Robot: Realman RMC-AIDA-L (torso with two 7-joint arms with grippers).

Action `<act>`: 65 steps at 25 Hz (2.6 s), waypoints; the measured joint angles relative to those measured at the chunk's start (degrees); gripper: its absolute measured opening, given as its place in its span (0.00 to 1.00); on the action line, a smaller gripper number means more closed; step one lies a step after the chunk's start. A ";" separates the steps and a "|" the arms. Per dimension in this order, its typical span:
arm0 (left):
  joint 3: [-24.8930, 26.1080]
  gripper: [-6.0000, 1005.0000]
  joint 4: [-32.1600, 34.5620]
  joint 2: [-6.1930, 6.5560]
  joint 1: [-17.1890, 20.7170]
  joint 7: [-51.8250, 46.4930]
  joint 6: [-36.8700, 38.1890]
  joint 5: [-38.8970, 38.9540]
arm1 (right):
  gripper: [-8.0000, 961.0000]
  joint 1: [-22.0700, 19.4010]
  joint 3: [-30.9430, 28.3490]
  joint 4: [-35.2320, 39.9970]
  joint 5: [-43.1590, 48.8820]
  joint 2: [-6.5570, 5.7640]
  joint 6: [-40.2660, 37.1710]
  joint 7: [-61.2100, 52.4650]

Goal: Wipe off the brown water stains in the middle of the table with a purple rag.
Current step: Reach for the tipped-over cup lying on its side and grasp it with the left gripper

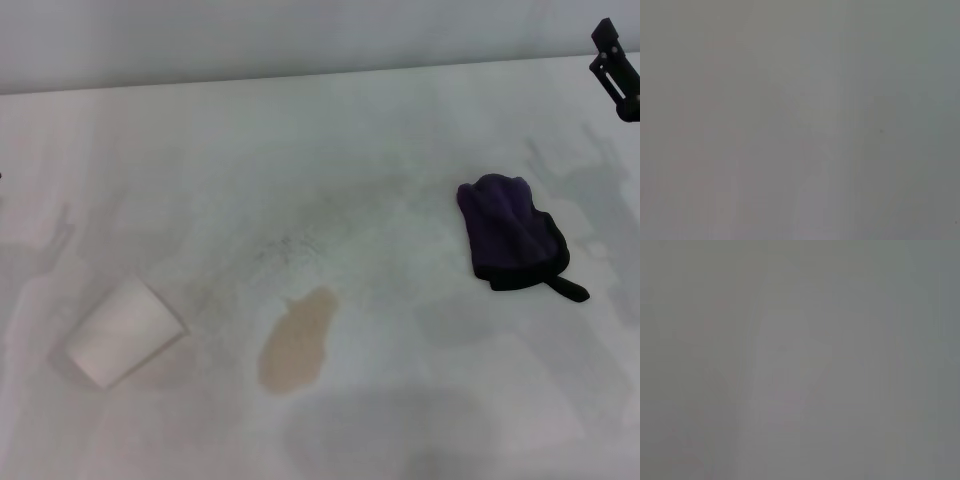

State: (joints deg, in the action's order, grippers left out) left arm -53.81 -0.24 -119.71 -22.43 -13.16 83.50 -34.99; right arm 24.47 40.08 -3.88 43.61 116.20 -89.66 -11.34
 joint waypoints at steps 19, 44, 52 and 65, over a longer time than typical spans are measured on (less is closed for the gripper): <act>-2.04 0.87 1.88 0.94 -1.57 -8.46 -5.46 -1.86 | 0.91 -0.13 0.00 -0.44 0.51 -0.02 2.12 0.00; -4.93 0.87 60.52 7.62 3.87 -95.43 -14.18 -70.88 | 0.91 0.50 0.00 0.05 0.08 -0.19 2.73 -3.12; -0.50 0.87 73.15 9.85 -1.76 -110.94 3.63 -89.44 | 0.91 0.69 -0.01 0.10 0.06 -0.19 2.21 -3.20; -1.36 0.87 72.30 9.76 -8.00 -113.37 14.73 -101.53 | 0.91 0.14 -0.25 0.22 -0.04 -0.25 0.72 -6.15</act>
State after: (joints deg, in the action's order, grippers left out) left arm -55.17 72.06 -109.95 -30.43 -126.53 98.23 -136.53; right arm 24.61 39.82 -3.66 43.57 115.94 -88.93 -17.49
